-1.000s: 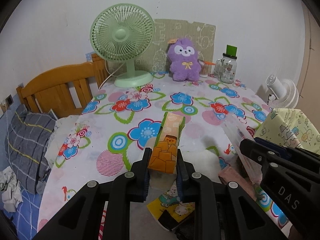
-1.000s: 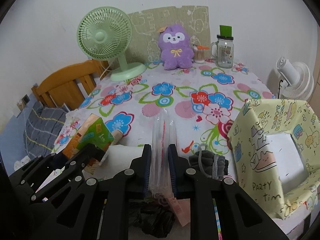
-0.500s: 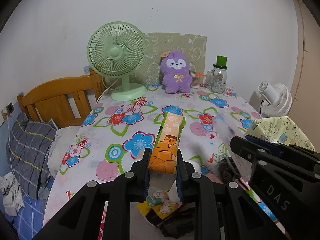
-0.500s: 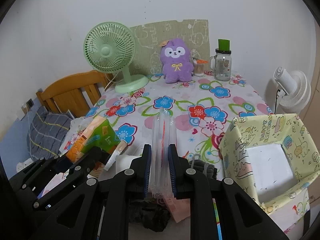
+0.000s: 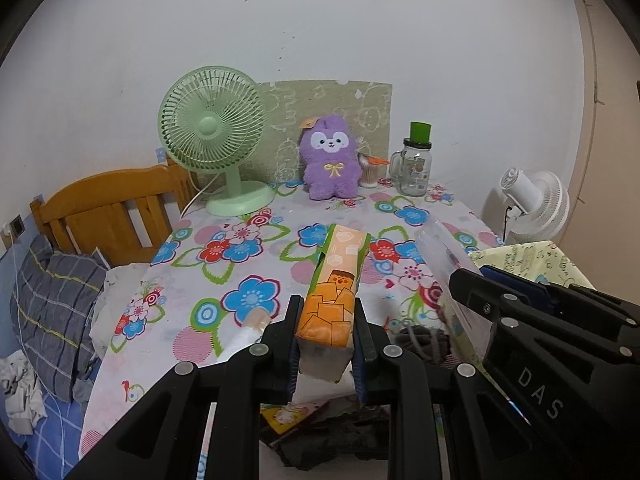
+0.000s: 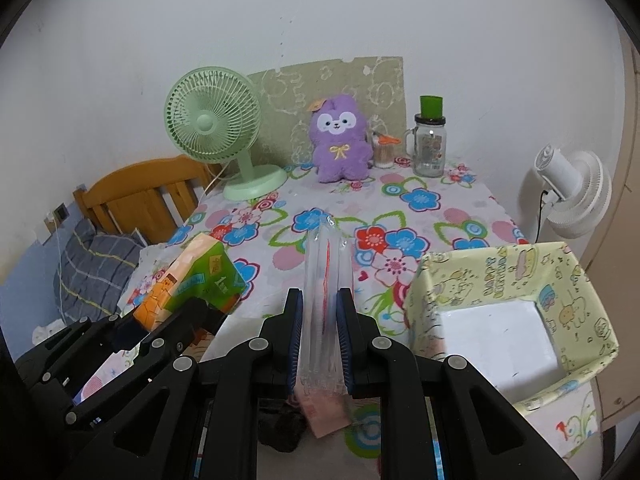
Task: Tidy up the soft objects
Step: 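Carry the orange box and straw bag with both tools over the fabric box, then open the left tool to drop the orange box while the right tool releases the straw bag, then withdraw both tools from the fabric box back toward the pile, then grasp the pink paper slip with the right tool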
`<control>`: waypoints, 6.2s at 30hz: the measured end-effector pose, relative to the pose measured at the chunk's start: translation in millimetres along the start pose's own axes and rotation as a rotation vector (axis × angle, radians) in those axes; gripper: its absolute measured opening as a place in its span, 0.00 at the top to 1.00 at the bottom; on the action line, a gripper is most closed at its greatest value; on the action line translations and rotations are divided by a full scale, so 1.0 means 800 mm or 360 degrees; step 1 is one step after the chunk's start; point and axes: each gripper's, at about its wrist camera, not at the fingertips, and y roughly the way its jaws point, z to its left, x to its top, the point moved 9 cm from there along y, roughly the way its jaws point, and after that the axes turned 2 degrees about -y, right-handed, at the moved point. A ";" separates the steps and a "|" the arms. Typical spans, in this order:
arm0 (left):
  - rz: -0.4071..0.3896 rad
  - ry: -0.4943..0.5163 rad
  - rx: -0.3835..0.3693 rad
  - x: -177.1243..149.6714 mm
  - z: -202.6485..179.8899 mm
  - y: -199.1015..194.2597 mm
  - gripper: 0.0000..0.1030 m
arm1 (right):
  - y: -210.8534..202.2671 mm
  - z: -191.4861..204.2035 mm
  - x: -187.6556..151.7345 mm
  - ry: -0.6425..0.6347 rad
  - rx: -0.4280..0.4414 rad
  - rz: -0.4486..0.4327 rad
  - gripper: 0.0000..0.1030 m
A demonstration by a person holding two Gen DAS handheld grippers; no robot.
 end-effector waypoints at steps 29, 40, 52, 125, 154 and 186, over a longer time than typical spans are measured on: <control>-0.0005 0.0078 -0.0130 0.011 -0.130 0.011 0.81 | -0.038 -0.122 0.006 0.0006 -0.0111 -0.0084 0.81; 0.0035 0.0125 -0.0200 0.008 -0.181 0.035 0.81 | -0.037 -0.176 -0.001 0.0052 -0.0185 -0.0067 0.81; 0.0087 0.0167 -0.0255 0.004 -0.220 0.063 0.81 | -0.025 -0.229 -0.012 0.0138 -0.0267 -0.0016 0.81; -0.0038 0.0139 -0.0243 -0.028 -0.103 -0.026 0.01 | -0.069 -0.095 -0.038 0.0061 -0.0271 -0.0144 0.05; 0.0025 0.0044 -0.0152 -0.104 -0.004 0.003 0.06 | -0.006 0.003 -0.104 -0.0037 -0.0142 -0.0059 0.14; 0.0175 -0.0054 -0.0153 -0.130 0.036 0.060 0.59 | 0.086 0.023 -0.124 -0.0067 -0.0018 0.0187 0.35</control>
